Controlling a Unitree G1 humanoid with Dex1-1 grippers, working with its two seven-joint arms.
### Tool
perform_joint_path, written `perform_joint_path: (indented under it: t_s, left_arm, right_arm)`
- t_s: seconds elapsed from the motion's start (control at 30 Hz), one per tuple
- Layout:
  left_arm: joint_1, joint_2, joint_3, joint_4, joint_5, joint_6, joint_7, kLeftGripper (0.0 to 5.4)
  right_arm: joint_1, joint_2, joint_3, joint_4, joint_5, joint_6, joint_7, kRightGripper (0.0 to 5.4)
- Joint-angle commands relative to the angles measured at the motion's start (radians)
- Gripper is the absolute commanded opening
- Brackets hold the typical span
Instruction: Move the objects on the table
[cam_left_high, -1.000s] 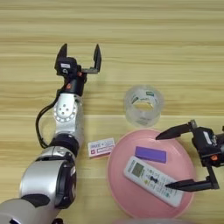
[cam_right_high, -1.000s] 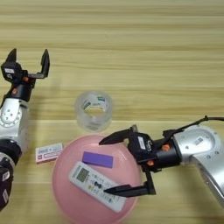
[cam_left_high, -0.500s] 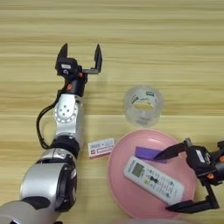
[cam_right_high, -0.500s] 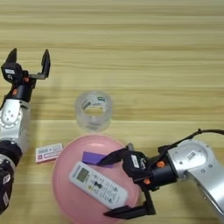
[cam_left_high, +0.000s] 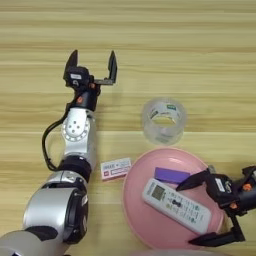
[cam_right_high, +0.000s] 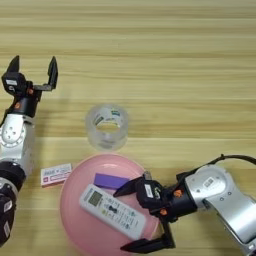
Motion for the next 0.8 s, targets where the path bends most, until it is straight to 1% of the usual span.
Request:
perform_joint_path:
  t_s: [0.03, 0.1, 0.37, 0.53, 0.7, 0.8]
  left_arm:
    - [0.004, 0.002, -0.004, -0.006, 0.007, 0.009, 0.001, 5.37]
    - [0.004, 0.001, -0.004, -0.006, 0.007, 0.008, 0.002, 5.37]
    - [0.004, -0.001, -0.005, -0.006, 0.009, 0.007, 0.005, 5.4]
    - [0.003, -0.002, -0.006, -0.005, 0.01, 0.007, 0.007, 5.4]
    - [0.002, -0.003, -0.007, -0.004, 0.011, 0.006, 0.009, 5.4]
    - [0.001, -0.003, -0.006, -0.001, 0.011, 0.005, 0.01, 5.4]
  right_arm:
    - [-0.014, 0.006, 0.015, 0.024, -0.025, -0.014, -0.005, 5.4]
    - [-0.018, 0.011, 0.019, 0.034, -0.032, -0.019, -0.006, 5.4]
    - [-0.026, 0.023, 0.021, 0.06, -0.048, -0.041, -0.011, 4.33]
    - [-0.031, 0.027, 0.019, 0.071, -0.053, -0.06, -0.015, 3.89]
    - [-0.04, 0.029, 0.016, 0.082, -0.053, -0.075, -0.014, 3.21]
    - [-0.048, 0.031, 0.012, 0.087, -0.048, -0.084, -0.012, 2.91]
